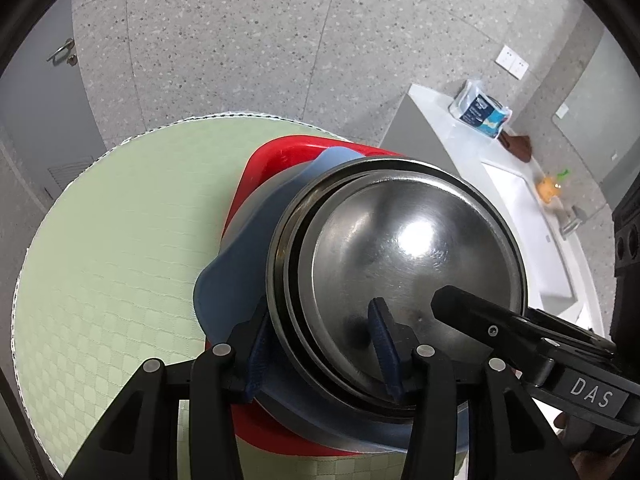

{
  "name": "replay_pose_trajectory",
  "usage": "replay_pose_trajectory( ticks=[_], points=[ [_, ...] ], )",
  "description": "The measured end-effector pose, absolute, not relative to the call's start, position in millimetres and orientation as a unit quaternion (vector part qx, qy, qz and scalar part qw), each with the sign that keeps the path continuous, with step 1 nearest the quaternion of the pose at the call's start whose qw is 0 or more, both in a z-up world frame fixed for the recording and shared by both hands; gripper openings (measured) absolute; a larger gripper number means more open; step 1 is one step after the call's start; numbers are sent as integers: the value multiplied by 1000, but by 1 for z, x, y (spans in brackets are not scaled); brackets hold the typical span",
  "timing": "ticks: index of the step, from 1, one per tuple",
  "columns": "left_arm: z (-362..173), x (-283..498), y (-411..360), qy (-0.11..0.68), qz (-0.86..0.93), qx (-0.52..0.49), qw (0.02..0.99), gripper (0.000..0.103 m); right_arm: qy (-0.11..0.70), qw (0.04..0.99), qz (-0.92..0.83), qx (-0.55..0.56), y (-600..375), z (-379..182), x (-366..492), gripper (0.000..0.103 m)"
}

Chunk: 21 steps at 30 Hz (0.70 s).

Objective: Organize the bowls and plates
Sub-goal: 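Carry the bowl stack over the red basin and lower it onto the blue plate, then open both grippers and pull them back from the red basin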

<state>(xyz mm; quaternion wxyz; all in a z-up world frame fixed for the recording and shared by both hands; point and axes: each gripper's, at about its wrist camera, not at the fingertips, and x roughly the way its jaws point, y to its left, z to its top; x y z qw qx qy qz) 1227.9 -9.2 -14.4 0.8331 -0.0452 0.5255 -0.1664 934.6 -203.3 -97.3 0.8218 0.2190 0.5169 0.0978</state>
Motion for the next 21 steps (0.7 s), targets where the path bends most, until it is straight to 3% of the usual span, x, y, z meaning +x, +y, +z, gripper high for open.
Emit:
replay_pose_trajectory(
  ticks=[4, 6, 8, 13, 16, 21],
  points=[
    [-12, 1217, 0, 516, -165, -45, 839, 47, 516, 823, 97, 214, -202, -94, 934, 58],
    [-9, 1213, 1, 509, -169, -44, 843, 54, 513, 825, 97, 215, -203, -91, 933, 63],
    [-7, 1205, 2, 498, -171, -41, 849, 66, 507, 830, 93, 211, -205, -86, 930, 78],
    [-4, 1181, 5, 483, -167, -32, 859, 70, 498, 839, 90, 200, -206, -80, 922, 78],
    [0, 1163, 12, 472, -151, -27, 868, 81, 488, 848, 83, 190, -205, -75, 913, 79],
    [4, 1125, 29, 460, -126, -32, 878, 84, 470, 863, 75, 170, -195, -67, 893, 79]
  ],
)
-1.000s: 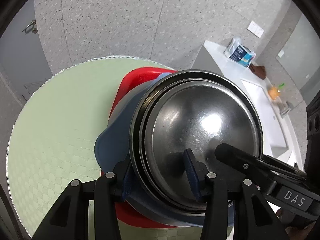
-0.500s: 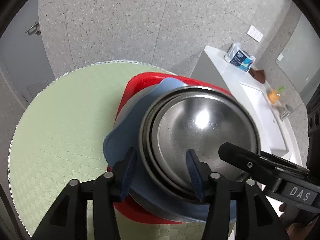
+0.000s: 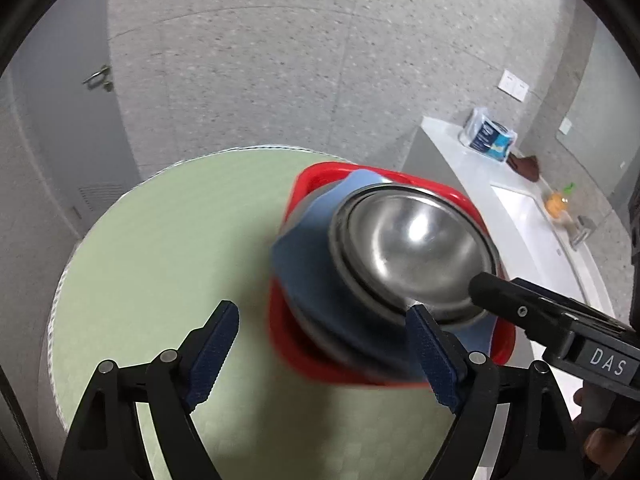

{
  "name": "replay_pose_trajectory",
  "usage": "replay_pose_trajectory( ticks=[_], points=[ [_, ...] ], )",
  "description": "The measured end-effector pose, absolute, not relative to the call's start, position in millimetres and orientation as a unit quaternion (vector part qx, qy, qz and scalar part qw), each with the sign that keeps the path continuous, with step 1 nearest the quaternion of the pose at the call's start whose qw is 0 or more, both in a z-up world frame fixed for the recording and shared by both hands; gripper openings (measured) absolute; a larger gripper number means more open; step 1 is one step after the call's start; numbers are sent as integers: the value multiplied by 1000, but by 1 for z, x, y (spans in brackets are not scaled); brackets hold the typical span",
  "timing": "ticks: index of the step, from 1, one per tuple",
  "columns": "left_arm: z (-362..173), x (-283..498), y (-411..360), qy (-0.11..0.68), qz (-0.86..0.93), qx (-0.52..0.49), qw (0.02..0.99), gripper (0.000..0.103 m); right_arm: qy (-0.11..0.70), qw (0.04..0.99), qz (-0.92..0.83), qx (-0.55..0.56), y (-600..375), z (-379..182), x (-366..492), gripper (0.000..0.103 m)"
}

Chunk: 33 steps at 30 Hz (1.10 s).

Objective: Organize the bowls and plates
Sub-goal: 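Open both grippers and pull them back from the red basin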

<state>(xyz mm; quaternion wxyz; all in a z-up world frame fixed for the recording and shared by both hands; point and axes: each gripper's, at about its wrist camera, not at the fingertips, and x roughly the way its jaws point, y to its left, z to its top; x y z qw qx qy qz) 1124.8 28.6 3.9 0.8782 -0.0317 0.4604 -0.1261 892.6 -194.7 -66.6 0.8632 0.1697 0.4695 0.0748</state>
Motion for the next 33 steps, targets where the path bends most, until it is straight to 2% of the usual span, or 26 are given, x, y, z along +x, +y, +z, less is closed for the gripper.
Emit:
replay_pose_trajectory(
  ticks=[8, 17, 25, 33],
  points=[
    [23, 1031, 52, 418, -91, -20, 904, 92, 433, 882, 100, 160, -157, -50, 845, 79],
    [31, 876, 99, 365, -58, -44, 928, 101, 377, 909, 129, 125, -106, -25, 762, 84],
    [35, 720, 127, 325, -49, -46, 943, 101, 344, 926, 126, 92, -71, -12, 652, 91],
    [47, 605, 137, 280, -37, -23, 959, 102, 326, 933, 125, 87, -56, -3, 575, 95]
  ],
)
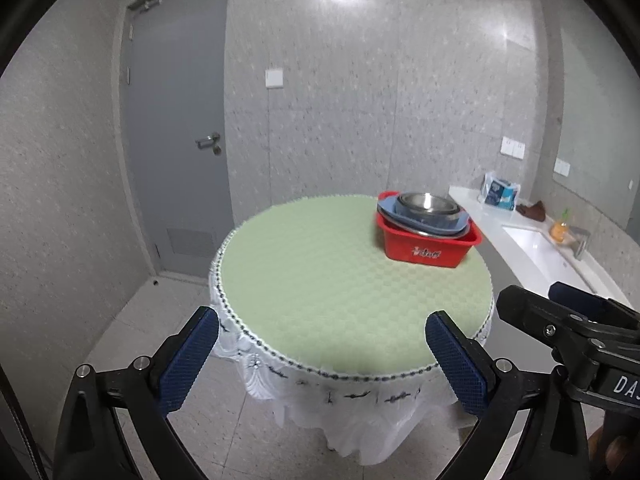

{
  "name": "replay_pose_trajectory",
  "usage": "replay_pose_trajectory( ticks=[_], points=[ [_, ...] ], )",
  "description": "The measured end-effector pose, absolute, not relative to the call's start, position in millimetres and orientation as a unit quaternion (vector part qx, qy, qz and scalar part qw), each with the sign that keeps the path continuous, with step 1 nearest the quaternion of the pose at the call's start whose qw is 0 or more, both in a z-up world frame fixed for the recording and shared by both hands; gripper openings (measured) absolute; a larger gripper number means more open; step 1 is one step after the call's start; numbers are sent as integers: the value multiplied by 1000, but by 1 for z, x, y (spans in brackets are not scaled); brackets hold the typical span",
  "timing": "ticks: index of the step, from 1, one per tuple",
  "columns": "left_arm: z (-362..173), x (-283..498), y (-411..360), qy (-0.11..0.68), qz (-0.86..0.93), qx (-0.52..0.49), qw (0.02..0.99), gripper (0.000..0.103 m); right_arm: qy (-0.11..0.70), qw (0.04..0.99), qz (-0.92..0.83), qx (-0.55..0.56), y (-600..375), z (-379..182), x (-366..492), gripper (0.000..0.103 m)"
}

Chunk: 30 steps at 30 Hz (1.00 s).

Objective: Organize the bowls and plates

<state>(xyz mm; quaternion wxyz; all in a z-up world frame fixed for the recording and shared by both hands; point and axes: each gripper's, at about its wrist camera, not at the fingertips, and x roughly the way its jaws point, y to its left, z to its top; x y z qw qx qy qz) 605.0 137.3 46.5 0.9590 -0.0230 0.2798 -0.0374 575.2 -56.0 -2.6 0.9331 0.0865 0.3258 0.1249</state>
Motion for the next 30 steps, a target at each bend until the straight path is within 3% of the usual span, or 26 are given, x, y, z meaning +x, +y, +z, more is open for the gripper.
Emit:
replay_pose_trajectory(
  ticks=[10, 20, 30],
  points=[
    [38, 499, 139, 269, -42, -27, 962, 102, 290, 947, 124, 63, -58, 2, 498, 103],
    [38, 382, 108, 261, -18, -29, 965, 102, 240, 964, 112, 4, -87, 6, 399, 103],
    [40, 267, 64, 252, -4, -42, 967, 102, 242, 963, 115, 2, -126, -7, 321, 103]
  ],
)
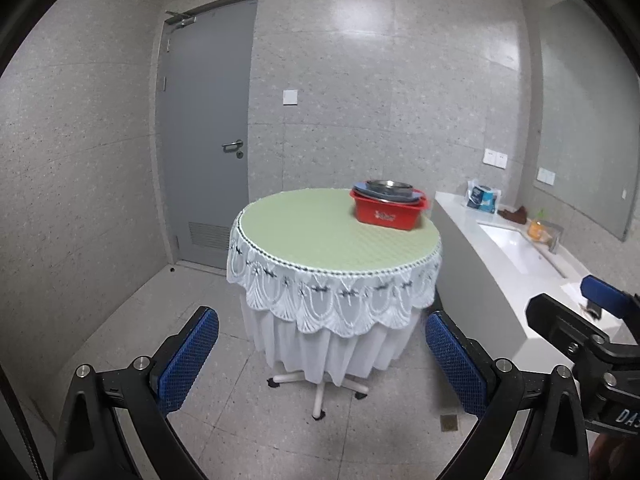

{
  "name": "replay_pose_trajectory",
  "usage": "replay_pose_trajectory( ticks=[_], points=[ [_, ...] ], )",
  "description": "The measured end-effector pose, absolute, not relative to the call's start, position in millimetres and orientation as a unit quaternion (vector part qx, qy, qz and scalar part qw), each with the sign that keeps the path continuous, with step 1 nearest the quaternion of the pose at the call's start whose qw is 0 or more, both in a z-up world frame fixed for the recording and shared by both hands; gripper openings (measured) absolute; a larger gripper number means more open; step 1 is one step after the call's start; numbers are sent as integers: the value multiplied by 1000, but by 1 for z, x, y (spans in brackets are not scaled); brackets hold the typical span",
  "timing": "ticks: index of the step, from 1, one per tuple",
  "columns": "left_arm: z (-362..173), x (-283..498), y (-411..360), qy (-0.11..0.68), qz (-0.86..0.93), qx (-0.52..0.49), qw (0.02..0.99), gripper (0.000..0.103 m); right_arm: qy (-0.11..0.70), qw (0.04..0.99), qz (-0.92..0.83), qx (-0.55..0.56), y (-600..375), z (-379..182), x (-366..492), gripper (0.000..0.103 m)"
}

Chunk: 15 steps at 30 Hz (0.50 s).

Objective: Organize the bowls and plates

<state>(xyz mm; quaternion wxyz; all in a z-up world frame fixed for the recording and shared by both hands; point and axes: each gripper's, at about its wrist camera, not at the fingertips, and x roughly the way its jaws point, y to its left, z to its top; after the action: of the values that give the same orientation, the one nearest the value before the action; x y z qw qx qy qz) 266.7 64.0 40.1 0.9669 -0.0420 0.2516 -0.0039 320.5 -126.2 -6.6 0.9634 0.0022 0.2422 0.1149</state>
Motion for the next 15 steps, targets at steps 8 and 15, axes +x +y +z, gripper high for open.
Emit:
replay_pose_trajectory(
  ticks=[8, 15],
  points=[
    [44, 206, 51, 234, 3, -34, 972, 102, 230, 966, 115, 14, -142, -9, 266, 103],
    [37, 179, 47, 216, 14, -27, 976, 102, 218, 968, 122, 14, -146, -10, 245, 103]
  ],
)
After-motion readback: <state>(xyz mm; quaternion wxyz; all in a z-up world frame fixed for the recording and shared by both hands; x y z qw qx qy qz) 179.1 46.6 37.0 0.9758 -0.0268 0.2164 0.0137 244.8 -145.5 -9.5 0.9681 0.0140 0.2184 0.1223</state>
